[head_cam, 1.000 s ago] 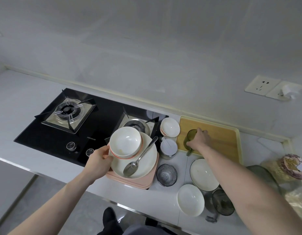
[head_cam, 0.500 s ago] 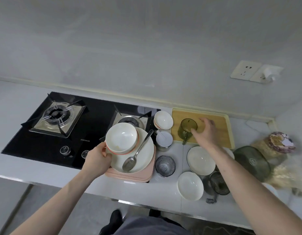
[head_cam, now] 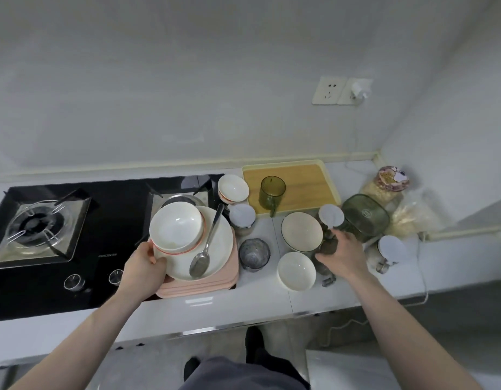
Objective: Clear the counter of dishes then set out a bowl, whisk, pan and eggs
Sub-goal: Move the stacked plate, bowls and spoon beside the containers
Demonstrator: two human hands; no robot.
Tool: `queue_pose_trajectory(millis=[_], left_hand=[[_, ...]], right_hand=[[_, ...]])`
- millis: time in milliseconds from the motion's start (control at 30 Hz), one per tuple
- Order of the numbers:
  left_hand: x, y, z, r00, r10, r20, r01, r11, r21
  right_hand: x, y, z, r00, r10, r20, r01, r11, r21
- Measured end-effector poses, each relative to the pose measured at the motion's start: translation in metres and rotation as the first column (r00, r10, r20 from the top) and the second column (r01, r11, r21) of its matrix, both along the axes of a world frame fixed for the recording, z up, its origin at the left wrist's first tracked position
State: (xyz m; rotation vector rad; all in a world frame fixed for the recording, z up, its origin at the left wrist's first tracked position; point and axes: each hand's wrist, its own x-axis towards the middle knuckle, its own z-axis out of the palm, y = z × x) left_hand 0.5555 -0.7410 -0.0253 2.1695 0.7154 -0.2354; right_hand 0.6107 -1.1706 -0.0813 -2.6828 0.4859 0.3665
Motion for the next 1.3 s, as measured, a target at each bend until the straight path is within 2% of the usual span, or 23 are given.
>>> queue_pose_trajectory(millis=[67,333,700,767,833,933,1033,1167,1300], left_hand=[[0.000,0.003,-0.002,1.000,-0.010,0.000,0.010,1.000,-0.019],[-0.001,0.002,-0.001,1.000,-0.011,0.003,0.011,0.998,-0.055],[0.002,0.010,-0.007,1.000,-0.016,-0.009,0.015,0.998,-0.064],[0.002,0.011,-0.007,1.000,-0.010,-0.019,0.009,0.998,-0.068],[0.002,0.012,-0.007,1.000,0.000,-0.022,-0.001,0.998,-0.067],[0.000,0.011,-0.005,1.000,-0.006,-0.007,0.005,0.999,-0.050],[-0.001,0.013,-0.001,1.000,0.000,0.027,0.001,0.999,-0.042],[0.000,0.013,-0.001,0.999,0.007,0.043,-0.008,1.000,0.022],[0.005,0.005,-0.008,0.998,0.051,0.036,-0.053,0.997,0.055]], right_hand=[[-0.010,-0.002,-0.004,0.999,-0.011,-0.046,0.010,1.000,-0.029],[-0.016,-0.006,-0.005,0.997,0.046,-0.064,-0.059,0.976,-0.208],[-0.027,-0.006,0.037,0.993,-0.111,-0.045,0.110,0.993,-0.033],[-0.027,-0.004,0.050,0.988,-0.155,0.026,0.154,0.988,0.014],[-0.020,0.004,0.062,0.973,-0.165,0.164,0.160,0.986,0.043],[0.002,0.023,0.076,0.935,-0.148,0.322,0.121,0.988,0.100],[0.037,0.038,0.079,0.921,-0.082,0.380,0.026,0.988,0.150],[0.093,0.045,0.066,0.934,-0.025,0.357,-0.039,0.984,0.173],[0.151,0.037,0.042,0.967,0.056,0.249,-0.075,0.995,0.066]])
